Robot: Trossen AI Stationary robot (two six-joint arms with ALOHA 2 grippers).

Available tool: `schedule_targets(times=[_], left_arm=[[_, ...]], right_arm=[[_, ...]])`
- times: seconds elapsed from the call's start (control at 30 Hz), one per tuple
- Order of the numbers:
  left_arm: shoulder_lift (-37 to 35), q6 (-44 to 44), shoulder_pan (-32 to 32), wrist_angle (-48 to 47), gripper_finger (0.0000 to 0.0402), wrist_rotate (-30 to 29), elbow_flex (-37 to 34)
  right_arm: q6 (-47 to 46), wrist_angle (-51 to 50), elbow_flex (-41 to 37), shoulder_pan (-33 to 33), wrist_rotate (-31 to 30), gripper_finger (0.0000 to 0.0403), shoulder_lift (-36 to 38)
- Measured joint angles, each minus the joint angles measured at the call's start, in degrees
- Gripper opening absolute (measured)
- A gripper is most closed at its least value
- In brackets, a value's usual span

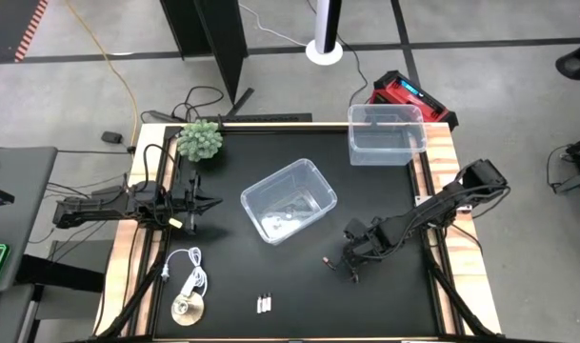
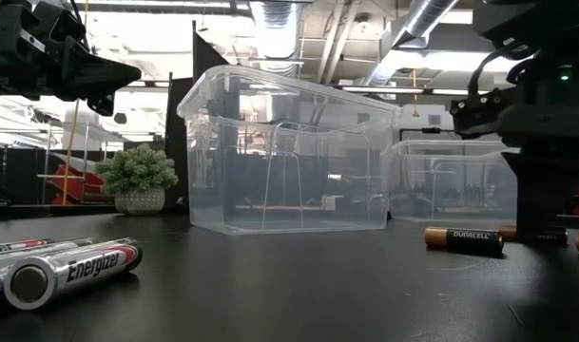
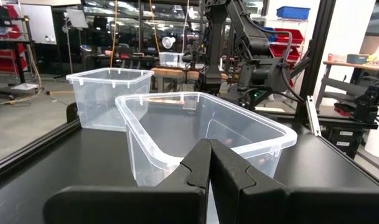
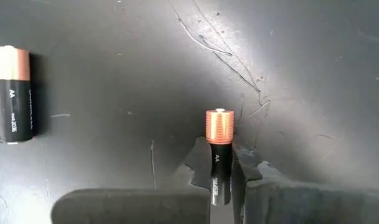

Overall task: Sort batteries
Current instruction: Put the top black battery into the top transparent bin

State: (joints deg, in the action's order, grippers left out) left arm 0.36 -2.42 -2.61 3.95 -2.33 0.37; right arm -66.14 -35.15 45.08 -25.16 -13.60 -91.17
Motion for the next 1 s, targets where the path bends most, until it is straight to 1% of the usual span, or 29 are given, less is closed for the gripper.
schedule_targets(times=[0.2, 0.43, 0.7, 1.0], left_arm=[[0.0, -0.3, 0.0, 0.0, 0.0004, 0.0, 0.0], [0.0, 0.2, 0.0, 0.3, 0.0004, 0.0, 0.0], [0.0, 0.1, 0.0, 0.3, 0.0004, 0.0, 0.0], [0.0, 0.1, 0.0, 0.3, 0.0004, 0.0, 0.0]], right_arm=[[3.3, 0.4, 0.1, -0.2, -1.5, 0.0021, 2.4], [6.4, 0.4, 0.2, -0.6, -1.6, 0.0021, 4.4], [13.8, 0.3, 0.2, -1.9, -1.5, 0.0021, 7.9], [21.8, 0.3, 0.3, -3.0, -1.5, 0.0021, 14.4]])
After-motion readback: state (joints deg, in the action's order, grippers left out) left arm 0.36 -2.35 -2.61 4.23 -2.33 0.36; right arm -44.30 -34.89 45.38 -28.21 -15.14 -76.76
